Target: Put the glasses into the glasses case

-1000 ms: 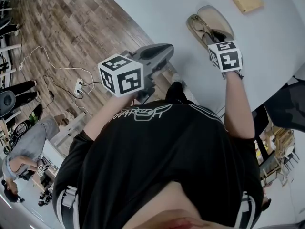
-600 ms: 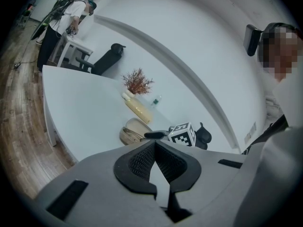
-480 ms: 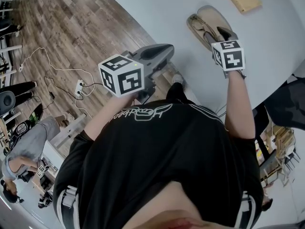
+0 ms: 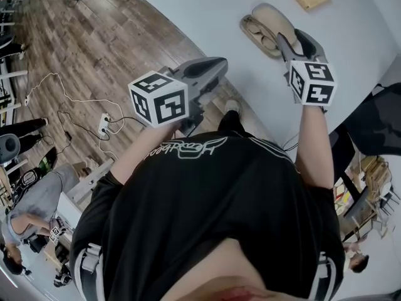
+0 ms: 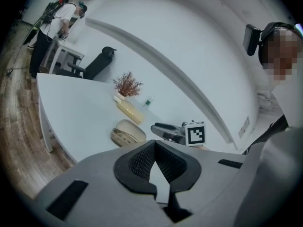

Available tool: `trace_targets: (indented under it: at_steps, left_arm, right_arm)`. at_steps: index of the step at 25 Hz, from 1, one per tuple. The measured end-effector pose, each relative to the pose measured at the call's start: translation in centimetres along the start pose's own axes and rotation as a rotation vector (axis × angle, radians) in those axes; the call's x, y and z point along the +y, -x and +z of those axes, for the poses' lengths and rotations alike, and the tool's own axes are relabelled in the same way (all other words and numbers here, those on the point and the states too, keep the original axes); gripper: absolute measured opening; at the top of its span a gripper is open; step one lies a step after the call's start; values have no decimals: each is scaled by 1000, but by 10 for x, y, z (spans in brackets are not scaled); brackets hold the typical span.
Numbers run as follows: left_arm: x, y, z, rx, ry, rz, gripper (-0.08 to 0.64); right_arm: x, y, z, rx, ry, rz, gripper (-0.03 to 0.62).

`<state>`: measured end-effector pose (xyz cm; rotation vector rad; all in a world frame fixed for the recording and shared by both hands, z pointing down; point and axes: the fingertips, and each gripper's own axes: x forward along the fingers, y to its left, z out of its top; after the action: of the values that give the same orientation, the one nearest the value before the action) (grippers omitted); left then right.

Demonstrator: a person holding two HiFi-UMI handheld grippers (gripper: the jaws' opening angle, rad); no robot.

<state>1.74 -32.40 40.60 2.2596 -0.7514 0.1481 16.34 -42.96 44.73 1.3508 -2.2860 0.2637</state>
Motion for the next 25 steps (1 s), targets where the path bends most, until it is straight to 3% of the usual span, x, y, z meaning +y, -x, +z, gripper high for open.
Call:
trace_targets:
  at_steps: [7,12,17,25]
  left_arm:
    - [-32,29,1,-32,-74,-37,8]
    - [-58,61,-5,-57,-127,-68,8]
    - [-93,99,-13,-87,-198,-110,8]
    - [-134,154,-33,-114,-276,-164,8]
  right_arm:
    - [19,78,34,-190,-73,-44,167]
    - [50,139,54,-298,-71,-80,97]
    - [102,192,64,-355,-53,-40,26]
    - [193,248,57,-395,-102,114,12]
